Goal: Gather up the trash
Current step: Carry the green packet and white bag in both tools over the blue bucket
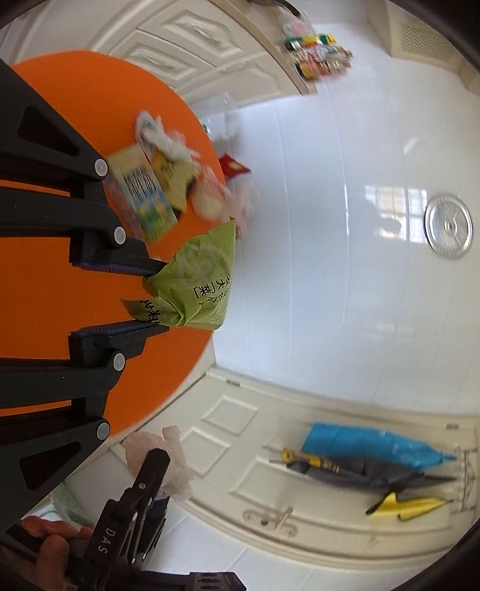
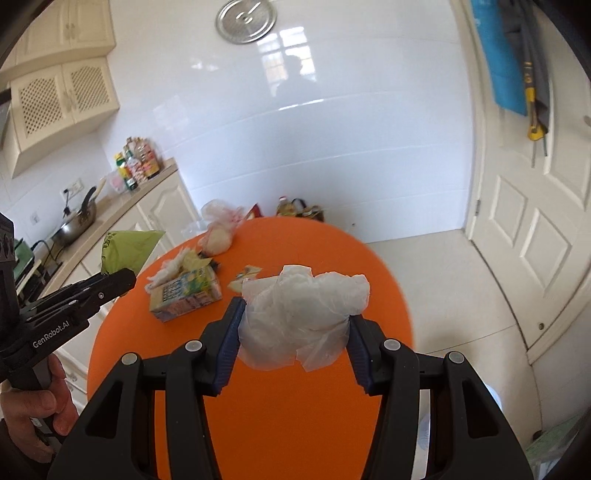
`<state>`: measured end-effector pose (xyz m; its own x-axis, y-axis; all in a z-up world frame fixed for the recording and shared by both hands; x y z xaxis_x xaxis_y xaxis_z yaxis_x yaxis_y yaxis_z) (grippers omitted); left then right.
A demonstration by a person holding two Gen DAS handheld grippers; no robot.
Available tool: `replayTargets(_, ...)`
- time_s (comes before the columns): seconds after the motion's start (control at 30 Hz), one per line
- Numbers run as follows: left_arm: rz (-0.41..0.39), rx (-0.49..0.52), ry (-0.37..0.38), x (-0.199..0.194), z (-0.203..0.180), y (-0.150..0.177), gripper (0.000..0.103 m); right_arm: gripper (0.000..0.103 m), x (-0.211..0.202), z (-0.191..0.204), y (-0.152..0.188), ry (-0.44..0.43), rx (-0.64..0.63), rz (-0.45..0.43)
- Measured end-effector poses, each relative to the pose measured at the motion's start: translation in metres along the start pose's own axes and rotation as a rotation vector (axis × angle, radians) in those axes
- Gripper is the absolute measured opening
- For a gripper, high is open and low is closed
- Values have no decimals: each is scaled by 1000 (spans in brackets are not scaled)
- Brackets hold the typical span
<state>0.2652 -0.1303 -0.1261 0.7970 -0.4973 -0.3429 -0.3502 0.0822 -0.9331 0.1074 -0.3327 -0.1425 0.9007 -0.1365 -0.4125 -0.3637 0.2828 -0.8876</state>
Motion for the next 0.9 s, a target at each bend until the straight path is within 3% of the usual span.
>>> replayTargets(0.27, 42, 93, 202, 49, -88, 4, 19, 52, -62, -91, -10, 199, 85, -79)
replayTargets(0.53, 144, 154, 409, 125, -152, 5, 19, 52, -117, -210, 10, 454, 200, -81)
replayTargets(0.73, 280, 214, 532, 181, -212, 17, 19, 52, -127, -283, 46, 567, 305, -22)
replayTargets(0.9, 442, 232, 568, 237, -246, 43, 19, 52, -110, -330, 82, 592, 393, 58)
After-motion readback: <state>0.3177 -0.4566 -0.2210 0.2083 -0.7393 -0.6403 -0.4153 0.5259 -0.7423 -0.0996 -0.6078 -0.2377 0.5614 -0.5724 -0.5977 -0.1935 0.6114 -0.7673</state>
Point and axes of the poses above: each gripper's, at about its wrist camera, not at the fingertips, and x roughly the way its jaws point, z to its left, y to its underside, the point moved 2 cm from there along x, roughly the way its jaws point, and after that the axes turned 13 degrees about -z, right-handed, at the moved point
